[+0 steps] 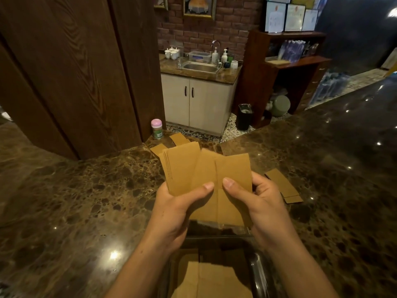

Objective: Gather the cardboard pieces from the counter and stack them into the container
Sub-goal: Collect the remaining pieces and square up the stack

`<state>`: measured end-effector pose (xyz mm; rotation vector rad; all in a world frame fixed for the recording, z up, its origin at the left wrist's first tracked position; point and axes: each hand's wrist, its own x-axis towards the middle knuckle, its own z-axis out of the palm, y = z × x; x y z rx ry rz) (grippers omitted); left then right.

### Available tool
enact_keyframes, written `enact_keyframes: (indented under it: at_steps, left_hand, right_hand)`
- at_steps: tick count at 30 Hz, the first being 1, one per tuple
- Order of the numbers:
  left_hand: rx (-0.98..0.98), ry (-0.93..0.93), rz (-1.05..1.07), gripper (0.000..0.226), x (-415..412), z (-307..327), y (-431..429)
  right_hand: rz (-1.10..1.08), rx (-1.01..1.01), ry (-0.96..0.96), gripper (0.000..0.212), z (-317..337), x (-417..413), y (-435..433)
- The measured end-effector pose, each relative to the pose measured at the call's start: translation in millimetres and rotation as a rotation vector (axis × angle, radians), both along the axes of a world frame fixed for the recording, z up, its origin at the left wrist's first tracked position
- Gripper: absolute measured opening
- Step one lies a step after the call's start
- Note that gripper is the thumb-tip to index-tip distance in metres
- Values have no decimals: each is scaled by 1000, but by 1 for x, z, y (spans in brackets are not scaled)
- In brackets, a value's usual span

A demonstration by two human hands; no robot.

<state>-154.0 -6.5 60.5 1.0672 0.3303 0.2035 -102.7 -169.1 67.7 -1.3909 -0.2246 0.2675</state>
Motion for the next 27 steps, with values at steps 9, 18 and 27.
enact_keyframes:
  at_steps: [9, 18, 27]
  left_hand:
    - [178, -4, -233, 73, -7, -8, 21]
    - [70, -140, -91, 63, 3, -2, 13]
    - [196, -120, -48, 43, 7, 10, 11]
  right_hand:
    - [39, -162, -110, 28, 17, 17, -20]
    - [-1, -159, -172, 25, 22, 17, -17]
    - [233, -281, -189, 30, 18, 11, -16]
